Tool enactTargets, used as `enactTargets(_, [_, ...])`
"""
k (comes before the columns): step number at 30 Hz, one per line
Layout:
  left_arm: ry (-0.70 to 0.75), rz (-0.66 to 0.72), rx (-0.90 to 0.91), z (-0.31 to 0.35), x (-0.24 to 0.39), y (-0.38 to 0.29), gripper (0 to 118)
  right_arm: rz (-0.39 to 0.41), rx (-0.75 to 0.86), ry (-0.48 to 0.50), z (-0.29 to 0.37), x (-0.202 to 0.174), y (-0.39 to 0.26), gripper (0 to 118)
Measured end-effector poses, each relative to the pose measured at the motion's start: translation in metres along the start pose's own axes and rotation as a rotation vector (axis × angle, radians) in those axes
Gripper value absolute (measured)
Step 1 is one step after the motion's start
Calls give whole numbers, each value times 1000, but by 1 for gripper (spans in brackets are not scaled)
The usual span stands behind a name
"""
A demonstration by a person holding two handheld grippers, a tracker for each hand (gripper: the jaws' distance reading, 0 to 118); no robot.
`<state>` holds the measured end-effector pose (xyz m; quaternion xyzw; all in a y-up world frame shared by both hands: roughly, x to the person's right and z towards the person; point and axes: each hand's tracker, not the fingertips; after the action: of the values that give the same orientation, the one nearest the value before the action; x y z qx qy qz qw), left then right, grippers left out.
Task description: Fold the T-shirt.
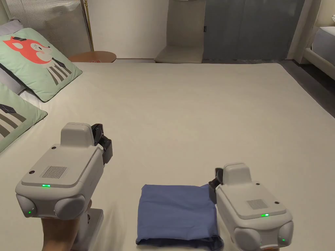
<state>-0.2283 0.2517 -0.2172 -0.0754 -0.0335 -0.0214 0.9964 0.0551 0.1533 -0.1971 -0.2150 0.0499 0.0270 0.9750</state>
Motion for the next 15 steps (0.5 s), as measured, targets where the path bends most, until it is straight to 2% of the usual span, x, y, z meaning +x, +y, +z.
enactTargets(6, [-9,0,-19,-8,-2,-10,0,-22,-208,28,-37,-17,-37,1])
enactTargets(12, [-23,9,-53,-14,0,-18,0,-5,-400,11,-61,-20,-63,1])
enactTargets(15, [-45,31,-104,-18,3,-24,0,6,-366,4,-61,-21,-63,0])
